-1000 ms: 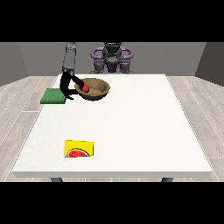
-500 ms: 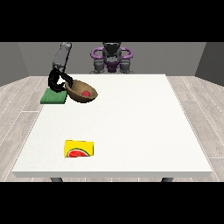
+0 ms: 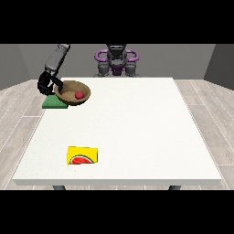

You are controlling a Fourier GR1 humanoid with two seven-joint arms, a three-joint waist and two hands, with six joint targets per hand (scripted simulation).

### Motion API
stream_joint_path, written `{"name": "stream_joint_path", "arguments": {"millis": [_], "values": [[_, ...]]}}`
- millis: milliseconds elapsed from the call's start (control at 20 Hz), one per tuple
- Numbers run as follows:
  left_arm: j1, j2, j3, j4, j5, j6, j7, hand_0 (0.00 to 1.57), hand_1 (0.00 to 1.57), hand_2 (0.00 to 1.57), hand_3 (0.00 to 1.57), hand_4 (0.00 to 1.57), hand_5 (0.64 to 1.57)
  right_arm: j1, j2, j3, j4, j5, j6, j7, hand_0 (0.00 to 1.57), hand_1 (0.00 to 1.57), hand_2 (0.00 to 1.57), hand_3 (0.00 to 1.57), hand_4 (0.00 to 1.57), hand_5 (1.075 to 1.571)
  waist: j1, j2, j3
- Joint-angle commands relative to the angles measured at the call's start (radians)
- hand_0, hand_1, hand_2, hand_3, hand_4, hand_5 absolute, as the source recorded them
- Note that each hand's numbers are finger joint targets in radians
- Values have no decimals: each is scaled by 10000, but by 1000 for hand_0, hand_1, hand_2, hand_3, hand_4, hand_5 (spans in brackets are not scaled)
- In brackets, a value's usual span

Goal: Pick the cup and pour the ball into the bowl, then pick the bowl and place it on the pad

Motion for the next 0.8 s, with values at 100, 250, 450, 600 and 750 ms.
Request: {"name": "stream_joint_path", "arguments": {"millis": [100, 250, 450, 600, 750], "values": [[44, 262, 102, -435, 172, 92, 168, 0, 0, 0, 0, 0, 1534, 8, -950, -1000, 1070, -749, 1195, -1123, 1571, 1571, 1571, 1213, 1280, 1535, 41, 398, 4], [-84, 776, 237, -184, 139, -51, 25, 0, 0, 0, 0, 145, 1533, -167, -875, -1068, 1152, -753, 1040, -1236, 1571, 1571, 1571, 935, 1295, 1543, 30, 787, -2], [-545, 804, 192, -1432, 478, 338, 683, 0, 0, 0, 0, 127, 1532, -306, -1567, -1452, 2224, -538, 983, -2565, 1571, 1571, 1571, 586, 1299, 1552, 434, 1486, 20], [-577, 565, 48, -1955, 667, 668, 1265, 0, 0, 0, 0, 66, 1533, -440, -1677, -1427, 2750, -507, 1407, -2898, 1571, 1571, 1571, 206, 1289, 1554, 341, 1437, 21], [-319, 432, 159, -2361, 861, 518, 934, 0, 0, 0, 0, 0, 1528, -617, -2321, -1621, 3117, -472, 1524, -2991, 1571, 1571, 1571, 577, 1246, 1559, 630, 1686, 10]]}}
